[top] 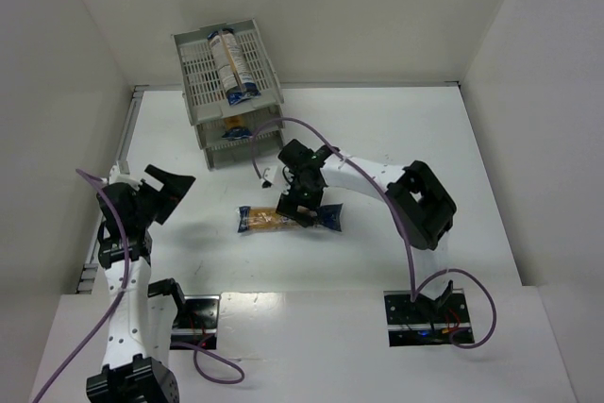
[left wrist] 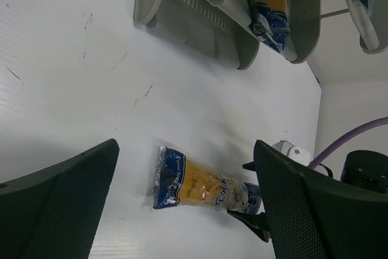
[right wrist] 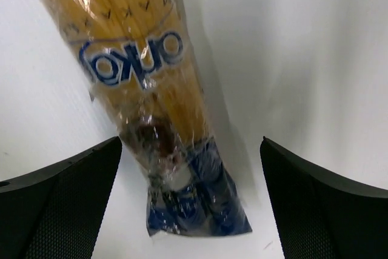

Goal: Place and organize the pasta boxes and bags onto the shelf

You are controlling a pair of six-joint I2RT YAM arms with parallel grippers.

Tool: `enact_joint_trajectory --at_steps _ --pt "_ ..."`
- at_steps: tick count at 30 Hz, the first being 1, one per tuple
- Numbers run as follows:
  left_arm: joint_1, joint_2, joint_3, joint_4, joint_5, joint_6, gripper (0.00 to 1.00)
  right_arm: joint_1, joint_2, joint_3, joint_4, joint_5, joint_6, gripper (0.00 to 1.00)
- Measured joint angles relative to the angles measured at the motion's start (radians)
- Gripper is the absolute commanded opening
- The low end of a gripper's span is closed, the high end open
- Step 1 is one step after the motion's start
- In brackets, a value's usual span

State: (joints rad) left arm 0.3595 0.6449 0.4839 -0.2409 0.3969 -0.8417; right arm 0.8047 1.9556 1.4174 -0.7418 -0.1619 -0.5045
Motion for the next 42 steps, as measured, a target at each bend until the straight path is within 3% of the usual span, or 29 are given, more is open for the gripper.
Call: enact_joint_trajectory --at_steps 8,23,24,26,27,28,35,42 --pt "0.000 -0.020 0.000 0.006 0.000 0.000 0.99 0.110 -0.121 -0.087 -0.010 0.015 -0.023 1.00" --pt "0.000 -0.041 0.000 0.010 0.000 0.001 0.99 0.145 -0.018 -0.101 0.188 0.245 0.047 0.97" --pt "0.000 -0.041 0.000 0.009 0.000 0.001 0.99 0.145 -0.018 -0.101 0.194 0.252 0.045 0.94" --pt "0.000 -0.041 0.000 0.009 0.000 0.001 0.99 0.144 -0.014 -0.100 0.196 0.244 0.039 0.67" --pt "0.000 -0.041 0.000 0.009 0.000 0.001 0.99 0.145 -0.009 -0.100 0.195 0.233 0.038 0.40" --pt "0.000 -0.041 0.000 0.010 0.000 0.001 0.99 0.145 -0.002 -0.096 0.196 0.232 0.030 0.01" --pt "0.000 -0.041 0.000 0.010 0.000 0.001 0.99 0.152 0.010 -0.034 0.176 0.208 0.049 0.00" --pt "0.000 -0.041 0.000 0.010 0.000 0.001 0.99 0.112 0.012 0.167 0.011 -0.095 0.293 0.00"
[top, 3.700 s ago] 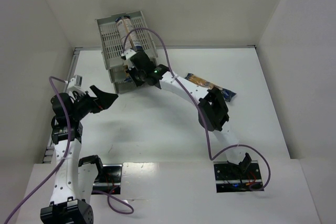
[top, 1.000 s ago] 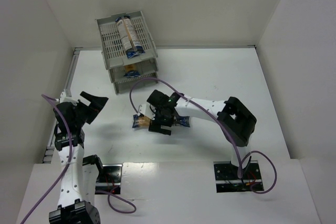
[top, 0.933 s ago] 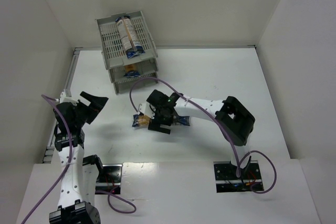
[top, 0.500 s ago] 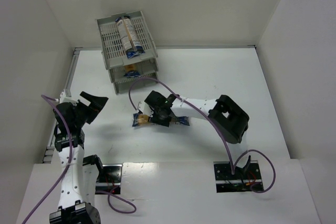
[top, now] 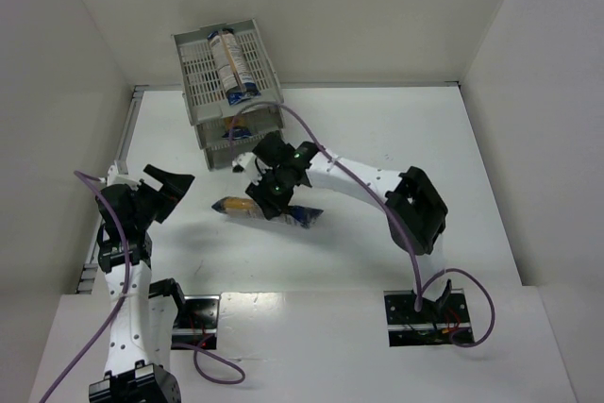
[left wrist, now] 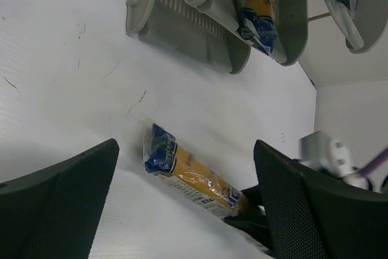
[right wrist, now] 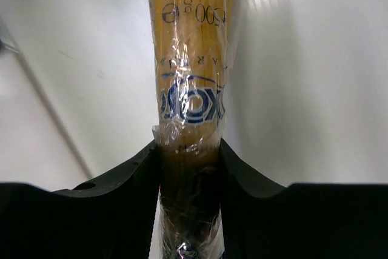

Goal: Place and organize the pasta boxes and bags onto the shelf

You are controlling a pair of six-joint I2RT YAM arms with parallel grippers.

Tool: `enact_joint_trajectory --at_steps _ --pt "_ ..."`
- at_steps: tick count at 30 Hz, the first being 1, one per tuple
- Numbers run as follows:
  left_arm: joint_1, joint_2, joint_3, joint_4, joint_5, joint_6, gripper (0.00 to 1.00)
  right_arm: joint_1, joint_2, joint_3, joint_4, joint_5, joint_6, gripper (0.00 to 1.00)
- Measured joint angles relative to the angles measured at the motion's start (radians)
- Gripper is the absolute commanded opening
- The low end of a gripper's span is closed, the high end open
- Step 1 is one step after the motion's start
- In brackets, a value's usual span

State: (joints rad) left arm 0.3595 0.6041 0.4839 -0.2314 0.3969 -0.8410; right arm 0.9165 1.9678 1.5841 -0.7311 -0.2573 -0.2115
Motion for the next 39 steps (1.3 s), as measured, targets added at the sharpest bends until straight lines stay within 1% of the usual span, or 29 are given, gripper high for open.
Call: enact_joint_trajectory --at_steps 2,5,10,13,17,20,24,28,31,36,39 --pt "0.000 0.000 0.000 0.000 0.000 0.002 0.99 -0.017 -0.009 0.048 0.006 -0.077 0.074 0.00" --pt "0.000 0.001 0.000 0.000 0.000 0.003 0.99 -0.060 -0.035 0.060 0.034 -0.173 0.177 0.00" --pt "0.000 0.005 0.000 0.000 -0.003 0.003 0.99 -0.165 -0.033 0.006 0.064 -0.235 0.276 0.00" --pt "0.005 0.010 0.000 -0.001 -0.004 0.003 0.99 -0.217 -0.014 -0.012 0.062 -0.241 0.304 0.00" --pt "0.007 0.014 0.000 0.000 -0.007 0.003 0.99 -0.268 -0.005 -0.014 0.083 -0.301 0.348 0.00" --pt "0.014 0.025 0.000 0.000 -0.008 0.003 0.99 -0.306 -0.005 -0.034 0.158 -0.389 0.426 0.00" --pt "0.017 0.029 0.000 0.002 -0.005 0.004 0.99 -0.353 -0.006 -0.132 0.309 -0.493 0.592 0.00" --pt "0.019 0.047 0.000 0.049 0.077 0.016 0.99 -0.367 -0.005 -0.187 0.377 -0.546 0.715 0.00" --pt "0.019 0.057 0.000 0.059 0.103 0.023 0.99 -0.372 0.011 -0.166 0.416 -0.583 0.769 0.00" --pt "0.019 0.086 -0.016 0.076 0.115 0.004 0.99 -0.381 0.086 -0.034 0.465 -0.604 0.817 0.00" --pt "0.019 0.107 -0.018 0.077 0.113 0.003 0.99 -0.402 0.102 -0.003 0.501 -0.610 0.834 0.00"
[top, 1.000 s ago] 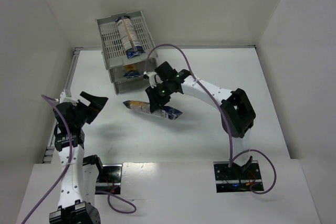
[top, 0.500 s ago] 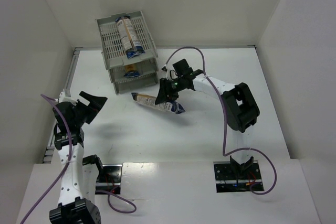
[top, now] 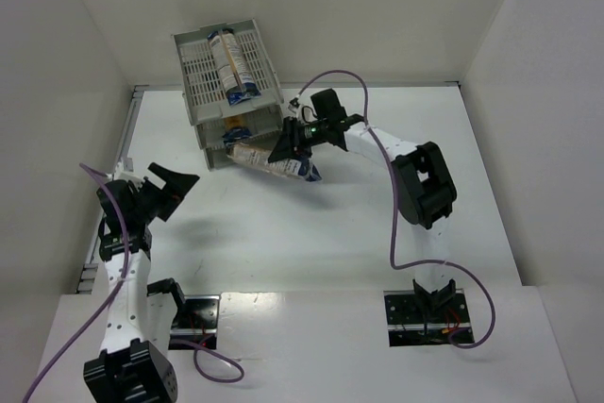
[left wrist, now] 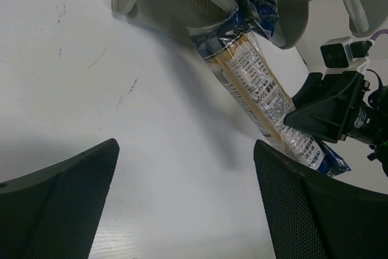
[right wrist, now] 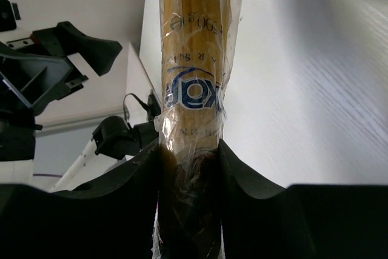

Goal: Place and organize the pasta boxes and bags onto the shelf

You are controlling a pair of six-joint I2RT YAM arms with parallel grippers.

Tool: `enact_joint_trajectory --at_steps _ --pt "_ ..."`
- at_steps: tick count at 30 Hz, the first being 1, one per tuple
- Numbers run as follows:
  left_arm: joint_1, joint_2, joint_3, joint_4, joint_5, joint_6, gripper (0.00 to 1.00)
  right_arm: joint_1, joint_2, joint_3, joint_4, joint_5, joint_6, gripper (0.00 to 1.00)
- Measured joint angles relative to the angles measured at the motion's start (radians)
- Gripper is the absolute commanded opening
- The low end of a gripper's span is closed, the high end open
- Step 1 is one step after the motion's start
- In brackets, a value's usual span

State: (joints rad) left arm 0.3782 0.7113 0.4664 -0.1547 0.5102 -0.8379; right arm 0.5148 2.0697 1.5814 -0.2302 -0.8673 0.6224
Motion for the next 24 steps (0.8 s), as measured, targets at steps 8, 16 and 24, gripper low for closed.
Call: enact_joint_trajectory --at_steps 8,16,24 --pt "0.019 0.031 0.000 -0.002 -0.046 0.019 0.99 -0.030 0.102 0.083 0.002 -0.019 0.018 0.00" --pt "0.026 0.049 0.000 -0.003 -0.063 0.027 0.99 -0.042 0.163 0.116 0.006 0.024 0.021 0.00" --pt "0.026 0.067 0.000 -0.002 -0.068 0.027 0.99 -0.042 0.219 0.244 -0.021 0.153 0.034 0.00"
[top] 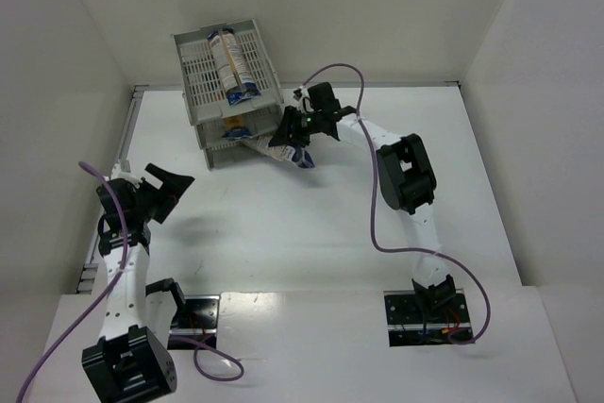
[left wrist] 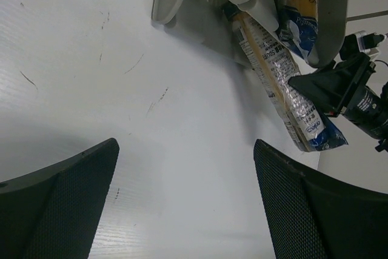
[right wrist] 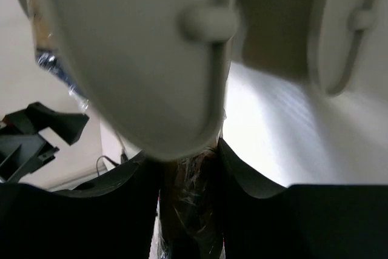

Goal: Place and organize the pasta boxes and bags onto the shelf

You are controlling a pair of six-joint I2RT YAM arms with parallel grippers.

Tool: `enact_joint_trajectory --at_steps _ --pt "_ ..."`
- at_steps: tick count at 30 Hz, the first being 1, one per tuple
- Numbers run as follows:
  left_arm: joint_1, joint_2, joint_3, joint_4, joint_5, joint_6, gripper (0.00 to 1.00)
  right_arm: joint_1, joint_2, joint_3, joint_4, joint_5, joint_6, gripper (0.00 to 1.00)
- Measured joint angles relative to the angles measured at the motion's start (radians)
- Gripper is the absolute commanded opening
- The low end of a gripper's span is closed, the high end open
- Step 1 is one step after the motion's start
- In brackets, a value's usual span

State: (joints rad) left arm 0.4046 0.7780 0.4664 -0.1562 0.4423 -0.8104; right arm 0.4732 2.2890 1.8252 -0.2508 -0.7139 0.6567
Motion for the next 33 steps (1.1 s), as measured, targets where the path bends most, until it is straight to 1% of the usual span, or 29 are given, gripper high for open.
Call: enact_joint_trajectory --at_steps 3,5,6,7,8,10,11,13,14,17,20,23,24,25,27,28,30,33 --pt "0.000 0.005 0.000 0.000 0.000 0.000 0.99 0.000 0.016 0.025 -0.019 0.041 0.003 0.00" --pt "0.000 0.006 0.000 0.000 0.000 0.000 0.99 0.002 0.016 0.026 -0.027 0.059 0.008 0.17" --pt "0.000 0.006 0.000 0.000 0.000 0.000 0.99 0.003 0.016 0.026 -0.029 0.068 0.008 0.29" --pt "0.000 0.006 0.000 0.000 0.000 0.000 0.99 0.005 0.016 0.025 -0.030 0.079 0.008 0.44" --pt "0.000 0.006 0.000 0.000 0.000 0.000 0.99 0.006 0.016 0.018 -0.029 0.088 0.008 0.49" --pt "0.000 0.006 0.000 0.000 0.000 0.000 0.99 0.007 0.014 -0.001 -0.030 0.091 0.008 0.71" --pt "0.000 0.006 0.000 0.001 0.000 0.000 0.99 0.007 0.012 -0.016 -0.033 0.094 0.008 0.78" --pt "0.000 0.006 0.000 0.001 0.000 0.000 0.99 0.007 0.008 -0.048 -0.034 0.095 -0.004 0.81" --pt "0.000 0.006 0.000 0.001 0.000 0.000 0.99 0.007 0.002 -0.065 -0.036 0.093 -0.010 0.85" --pt "0.000 0.004 0.000 0.002 0.008 0.011 0.99 0.007 -0.027 -0.113 -0.056 0.090 -0.051 0.85" --pt "0.001 -0.014 0.010 0.005 0.033 0.062 0.99 0.009 -0.079 -0.155 -0.093 0.119 -0.133 0.85" --pt "0.001 -0.066 0.071 0.002 0.034 0.174 0.99 0.009 -0.164 -0.206 -0.135 0.203 -0.260 0.72" --pt "0.001 -0.094 0.101 0.008 0.020 0.219 0.99 0.009 -0.198 -0.226 -0.147 0.244 -0.314 0.64" --pt "0.001 -0.122 0.128 0.016 0.003 0.261 0.99 0.009 -0.227 -0.245 -0.154 0.278 -0.361 0.45" --pt "0.001 -0.169 0.173 0.049 -0.060 0.335 0.99 0.012 -0.285 -0.290 -0.166 0.353 -0.460 0.25" --pt "0.001 -0.189 0.189 0.065 -0.093 0.368 0.99 0.016 -0.309 -0.311 -0.172 0.387 -0.515 0.10" --pt "0.001 -0.214 0.205 0.088 -0.167 0.425 0.99 0.034 -0.345 -0.354 -0.183 0.455 -0.623 0.00" --pt "0.001 -0.216 0.200 0.072 -0.255 0.479 0.99 0.097 -0.382 -0.433 -0.208 0.528 -0.777 0.00"
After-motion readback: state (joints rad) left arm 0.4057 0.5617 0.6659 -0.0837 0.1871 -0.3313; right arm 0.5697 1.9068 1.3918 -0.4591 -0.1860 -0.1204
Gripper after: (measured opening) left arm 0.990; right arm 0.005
